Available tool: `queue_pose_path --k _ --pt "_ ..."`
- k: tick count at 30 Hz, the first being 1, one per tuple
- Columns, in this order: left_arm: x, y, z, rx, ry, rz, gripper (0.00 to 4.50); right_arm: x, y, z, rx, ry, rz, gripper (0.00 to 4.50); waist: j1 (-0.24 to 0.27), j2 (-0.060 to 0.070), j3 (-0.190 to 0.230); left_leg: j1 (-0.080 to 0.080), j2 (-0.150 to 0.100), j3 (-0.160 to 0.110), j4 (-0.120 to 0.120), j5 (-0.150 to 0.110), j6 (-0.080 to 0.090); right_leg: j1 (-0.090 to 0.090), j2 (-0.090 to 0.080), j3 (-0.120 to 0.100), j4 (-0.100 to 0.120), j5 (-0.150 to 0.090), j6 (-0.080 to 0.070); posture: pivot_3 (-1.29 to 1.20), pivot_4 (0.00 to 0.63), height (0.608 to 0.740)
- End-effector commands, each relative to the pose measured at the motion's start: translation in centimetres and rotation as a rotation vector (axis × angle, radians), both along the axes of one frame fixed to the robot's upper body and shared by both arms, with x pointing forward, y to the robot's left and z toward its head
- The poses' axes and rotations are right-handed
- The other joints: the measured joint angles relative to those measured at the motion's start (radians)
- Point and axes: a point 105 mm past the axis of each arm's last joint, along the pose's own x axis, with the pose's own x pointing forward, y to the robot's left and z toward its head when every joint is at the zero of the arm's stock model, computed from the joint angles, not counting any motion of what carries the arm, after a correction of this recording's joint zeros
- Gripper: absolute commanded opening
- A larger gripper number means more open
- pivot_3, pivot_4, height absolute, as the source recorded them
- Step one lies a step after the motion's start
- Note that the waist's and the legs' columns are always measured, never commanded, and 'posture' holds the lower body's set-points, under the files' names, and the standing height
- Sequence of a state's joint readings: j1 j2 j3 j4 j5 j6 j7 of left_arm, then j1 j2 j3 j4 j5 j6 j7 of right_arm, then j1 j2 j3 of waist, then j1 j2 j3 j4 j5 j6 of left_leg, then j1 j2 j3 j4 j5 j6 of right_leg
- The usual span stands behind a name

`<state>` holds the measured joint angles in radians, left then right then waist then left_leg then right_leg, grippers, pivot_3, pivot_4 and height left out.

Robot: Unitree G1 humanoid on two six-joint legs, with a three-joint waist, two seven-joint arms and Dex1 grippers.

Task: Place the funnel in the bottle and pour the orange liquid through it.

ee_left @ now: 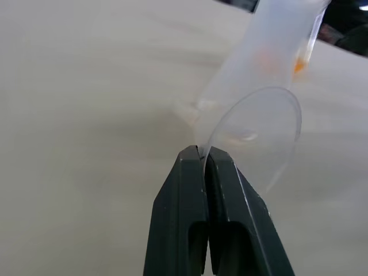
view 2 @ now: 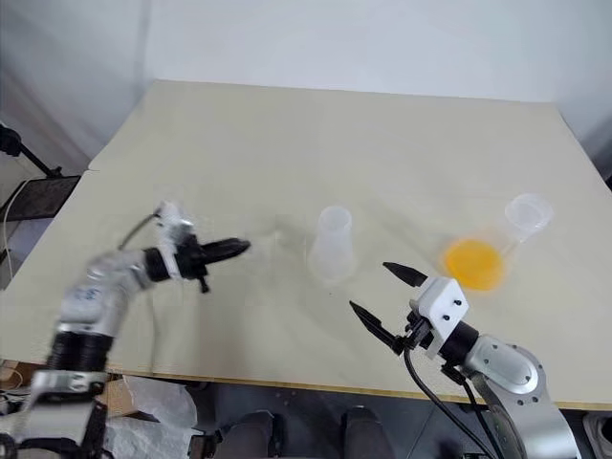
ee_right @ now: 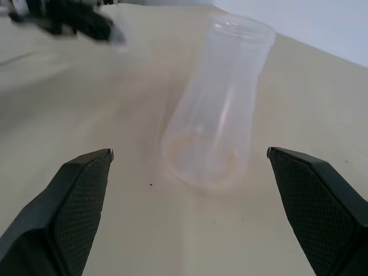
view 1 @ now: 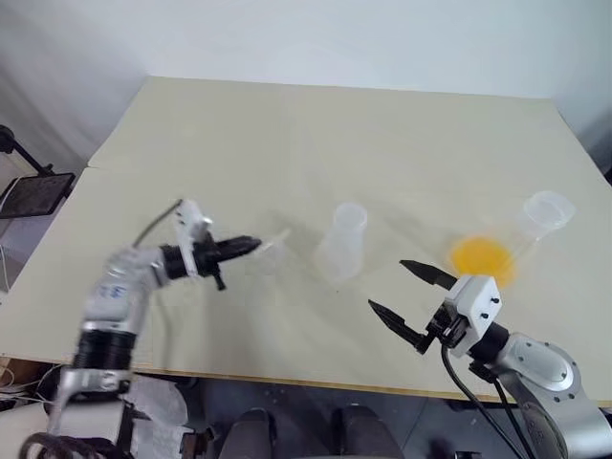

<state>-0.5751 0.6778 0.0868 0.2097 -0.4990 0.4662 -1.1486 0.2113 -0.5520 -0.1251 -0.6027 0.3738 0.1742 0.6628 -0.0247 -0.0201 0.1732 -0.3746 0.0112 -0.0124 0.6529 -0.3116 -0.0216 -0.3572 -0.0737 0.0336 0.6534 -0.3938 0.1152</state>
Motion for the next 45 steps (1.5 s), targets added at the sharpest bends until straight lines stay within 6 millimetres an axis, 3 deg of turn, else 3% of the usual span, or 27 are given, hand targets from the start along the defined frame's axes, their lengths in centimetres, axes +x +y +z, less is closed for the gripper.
queue_pose_path --k 1,4,8,11,15,19,27,33,45 --pt "-0.4 -0.2 4.0 -0.025 0.062 -0.112 0.05 -0.9 -0.4 2.8 0.029 -0.132 -0.030 4.50 0.005 0.000 0.000 0.000 0.000 0.000 0.000 0.000 0.000 0.000 0.000 0.000 0.000 0.000 0.000 0.00 0.150 0.740" --pt "-0.5 -1.7 6.2 0.048 0.191 -0.195 0.05 -1.3 -1.1 4.1 0.098 -0.161 -0.090 4.50 0.014 0.000 0.001 -0.002 -0.001 -0.002 0.000 0.000 0.000 0.000 0.001 -0.001 0.001 0.000 0.000 0.00 0.150 0.740" --pt "-0.7 -4.1 7.8 0.130 0.296 -0.288 0.05 -1.6 -2.1 5.4 0.133 -0.211 -0.164 4.50 0.020 0.002 0.002 -0.003 -0.001 -0.002 0.000 0.000 0.001 -0.001 0.008 0.000 0.002 0.000 0.000 0.00 0.150 0.740" --pt "-0.7 -6.9 9.3 0.168 0.355 -0.366 0.05 -2.2 -2.2 5.9 0.127 -0.241 -0.189 4.50 0.021 0.002 0.003 -0.003 0.000 -0.002 0.000 0.000 0.000 -0.001 0.010 0.001 0.002 0.000 0.000 0.00 0.150 0.740" --pt "0.2 -9.5 10.3 0.218 0.354 -0.381 0.05 -2.7 -2.1 5.6 0.117 -0.241 -0.216 4.50 0.021 0.003 0.005 -0.011 0.001 -0.004 0.004 0.001 -0.001 -0.006 0.012 0.001 0.003 0.000 0.000 0.00 0.150 0.740" --pt "1.0 -12.6 11.5 0.221 0.413 -0.355 0.05 -3.5 -2.3 3.9 0.112 -0.189 -0.281 4.50 0.021 0.003 0.005 -0.015 0.001 -0.003 0.006 0.001 -0.001 -0.013 0.012 0.002 0.007 0.000 0.000 0.00 0.150 0.740" --pt "1.6 -13.3 11.6 0.347 0.445 -0.334 0.05 -3.8 -1.9 3.5 0.135 -0.188 -0.322 4.50 -0.002 0.003 0.005 -0.015 0.001 0.003 0.007 0.002 -0.002 -0.018 0.013 0.003 0.008 0.000 0.000 0.00 0.150 0.740" --pt "1.9 -13.2 13.1 0.361 0.420 -0.329 0.05 -4.0 -1.6 3.0 0.151 -0.189 -0.341 4.50 -0.002 0.003 0.005 -0.016 0.001 0.004 0.007 0.002 -0.002 -0.019 0.012 0.004 0.009 0.000 0.000 0.00 0.150 0.740" --pt "1.6 -13.2 13.5 0.422 0.415 -0.329 0.05 -4.4 -2.6 2.9 0.136 -0.195 -0.384 4.50 -0.002 0.003 0.005 -0.016 0.001 0.003 0.007 0.002 -0.002 -0.019 0.012 0.009 0.011 0.000 0.000 0.00 0.150 0.740"
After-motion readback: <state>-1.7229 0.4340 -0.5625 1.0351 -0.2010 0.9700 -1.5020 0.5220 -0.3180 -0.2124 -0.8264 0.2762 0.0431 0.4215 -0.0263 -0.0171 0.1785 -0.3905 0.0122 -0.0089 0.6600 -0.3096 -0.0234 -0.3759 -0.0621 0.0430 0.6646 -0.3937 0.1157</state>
